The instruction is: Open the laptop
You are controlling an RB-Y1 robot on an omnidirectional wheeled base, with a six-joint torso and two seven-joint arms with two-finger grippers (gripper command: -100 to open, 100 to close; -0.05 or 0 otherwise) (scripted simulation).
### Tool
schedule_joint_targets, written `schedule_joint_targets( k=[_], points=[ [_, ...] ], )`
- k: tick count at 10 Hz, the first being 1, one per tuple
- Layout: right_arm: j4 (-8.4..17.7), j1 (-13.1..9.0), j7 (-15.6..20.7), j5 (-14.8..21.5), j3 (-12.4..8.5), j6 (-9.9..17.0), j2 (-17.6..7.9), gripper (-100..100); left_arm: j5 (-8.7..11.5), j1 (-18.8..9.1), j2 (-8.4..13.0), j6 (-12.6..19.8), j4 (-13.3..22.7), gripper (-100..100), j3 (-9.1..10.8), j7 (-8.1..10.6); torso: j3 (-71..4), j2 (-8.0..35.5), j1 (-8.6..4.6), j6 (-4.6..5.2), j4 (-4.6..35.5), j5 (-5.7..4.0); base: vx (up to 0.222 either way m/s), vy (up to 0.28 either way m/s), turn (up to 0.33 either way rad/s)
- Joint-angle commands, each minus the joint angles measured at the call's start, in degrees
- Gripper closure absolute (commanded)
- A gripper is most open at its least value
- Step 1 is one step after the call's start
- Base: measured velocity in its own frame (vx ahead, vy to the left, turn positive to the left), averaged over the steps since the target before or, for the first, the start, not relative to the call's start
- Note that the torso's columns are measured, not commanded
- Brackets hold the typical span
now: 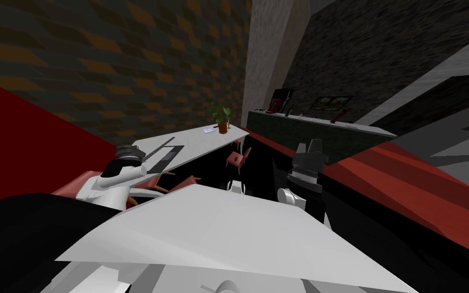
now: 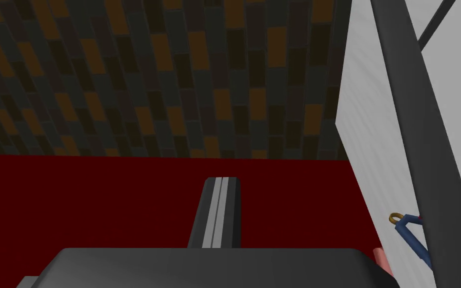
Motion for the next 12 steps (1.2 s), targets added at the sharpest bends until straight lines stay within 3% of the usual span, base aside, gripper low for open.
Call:
schedule_joint_targets(
  k=[1,5,8,9,12],
  points=[
    [0.00,0.00,0.00,0.00,0.00,0.00,0.00,0,0.54,0.61,1.21,1.43,0.70,-100,0.64,0.56,-0.08,-0.12,0.10,0.02,-0.04,0.04,-0.004,-0.013,-0.017],
    [0.00,0.01,0.00,0.00,0.00,0.00,0.00,0,2.11,2.55,4.34,6.29,-2.48,-100,2.57,2.07,-0.03,-0.03,-0.02,0.04,-0.01,0.00,-0.002,-0.016,-0.030],
    [0.00,0.00,0.00,0.00,0.00,0.00,0.00,0,2.46,3.08,5.00,7.53,-3.55,-100,3.11,2.41,-0.02,-0.02,0.00,0.05,-0.01,0.00,-0.002,-0.013,-0.016],
    [0.00,0.01,0.00,0.00,0.00,0.00,0.00,0,2.50,3.13,5.05,7.82,-3.69,0,3.18,2.48,-0.03,-0.03,0.04,0.04,-0.02,0.03,0.000,0.000,0.000],
    [0.00,0.01,0.00,0.00,-0.01,0.00,-0.01,0,2.49,3.12,5.05,7.79,-3.67,0,3.17,2.47,-0.03,-0.03,0.00,0.05,-0.01,0.00,0.000,0.000,0.000]
  ],
)
